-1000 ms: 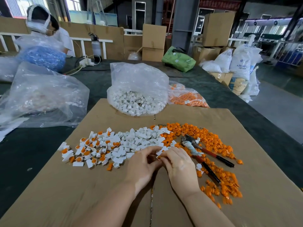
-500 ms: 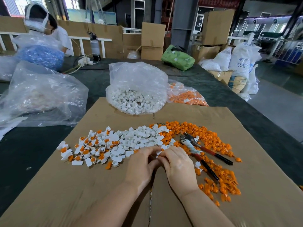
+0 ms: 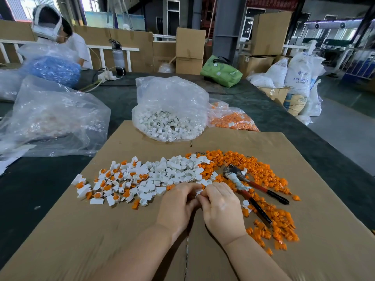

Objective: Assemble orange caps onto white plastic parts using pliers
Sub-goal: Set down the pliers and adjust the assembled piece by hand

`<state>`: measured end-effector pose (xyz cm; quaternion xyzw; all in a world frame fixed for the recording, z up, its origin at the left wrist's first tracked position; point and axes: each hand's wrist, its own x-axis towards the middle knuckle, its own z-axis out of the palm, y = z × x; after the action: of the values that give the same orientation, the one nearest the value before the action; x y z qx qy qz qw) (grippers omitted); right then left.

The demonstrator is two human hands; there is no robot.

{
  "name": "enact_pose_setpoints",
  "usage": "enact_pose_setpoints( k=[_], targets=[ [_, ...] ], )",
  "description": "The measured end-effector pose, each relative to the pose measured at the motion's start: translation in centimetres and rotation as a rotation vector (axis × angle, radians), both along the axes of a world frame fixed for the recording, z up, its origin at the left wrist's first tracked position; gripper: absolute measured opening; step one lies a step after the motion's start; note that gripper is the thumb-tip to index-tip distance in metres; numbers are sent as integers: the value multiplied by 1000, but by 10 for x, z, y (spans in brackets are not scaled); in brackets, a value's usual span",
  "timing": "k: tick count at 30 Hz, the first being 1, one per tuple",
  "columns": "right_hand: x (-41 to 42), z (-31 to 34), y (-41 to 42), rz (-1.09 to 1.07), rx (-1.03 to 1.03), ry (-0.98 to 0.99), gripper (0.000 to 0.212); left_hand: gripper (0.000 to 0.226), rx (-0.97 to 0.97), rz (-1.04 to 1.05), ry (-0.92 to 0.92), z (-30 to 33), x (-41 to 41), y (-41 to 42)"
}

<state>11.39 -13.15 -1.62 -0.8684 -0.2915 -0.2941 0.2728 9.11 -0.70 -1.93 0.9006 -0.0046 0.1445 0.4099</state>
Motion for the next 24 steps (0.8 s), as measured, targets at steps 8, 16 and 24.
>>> enact_pose_setpoints(
  k=[8, 16, 24],
  targets=[
    [-1, 0, -1, -8, -1, 1, 27, 32, -9, -11, -5, 0, 0, 0],
    [0, -1, -2, -4, 69, 77, 13, 29, -83, 17, -18, -2, 0, 1],
    [1, -3, -4, 7, 122, 103, 9, 31, -186, 65, 23, -4, 2, 5]
  ],
)
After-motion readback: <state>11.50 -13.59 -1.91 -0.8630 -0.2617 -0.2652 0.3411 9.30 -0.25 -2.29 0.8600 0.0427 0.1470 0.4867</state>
